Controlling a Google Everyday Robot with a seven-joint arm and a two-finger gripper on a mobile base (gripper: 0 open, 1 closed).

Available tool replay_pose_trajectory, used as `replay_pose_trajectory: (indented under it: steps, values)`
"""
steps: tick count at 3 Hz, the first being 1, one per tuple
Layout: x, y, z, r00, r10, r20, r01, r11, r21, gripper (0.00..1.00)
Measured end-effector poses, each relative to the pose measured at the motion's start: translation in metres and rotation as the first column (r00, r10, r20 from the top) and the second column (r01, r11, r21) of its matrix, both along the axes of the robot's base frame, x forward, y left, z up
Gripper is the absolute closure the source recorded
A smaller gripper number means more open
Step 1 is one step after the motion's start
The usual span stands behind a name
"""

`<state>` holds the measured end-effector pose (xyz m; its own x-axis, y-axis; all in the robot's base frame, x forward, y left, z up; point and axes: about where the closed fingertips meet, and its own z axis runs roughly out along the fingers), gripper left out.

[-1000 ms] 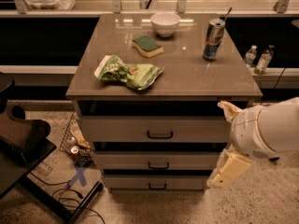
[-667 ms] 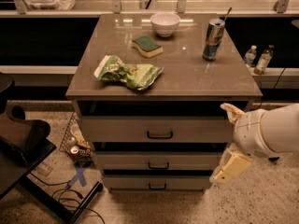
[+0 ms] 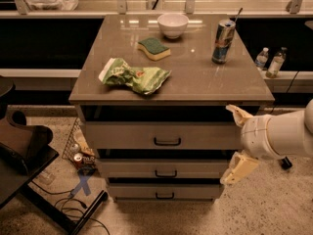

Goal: Open top drawer

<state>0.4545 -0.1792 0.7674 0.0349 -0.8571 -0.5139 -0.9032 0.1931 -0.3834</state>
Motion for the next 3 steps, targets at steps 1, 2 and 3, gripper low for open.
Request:
replay_pose_trajectory:
  steps: [1,2,3]
  values:
    - [0.011,0.004,-0.006,0.9995,0.027,0.018,-0.027,1.0,0.002,0.0]
    - [0.036,0.013,-0.023,0.9935,0.078,0.082,-0.082,0.996,0.04,0.0]
    - [0.065,0.018,-0.051,0.9773,0.128,0.169,-0.135,0.99,0.031,0.0]
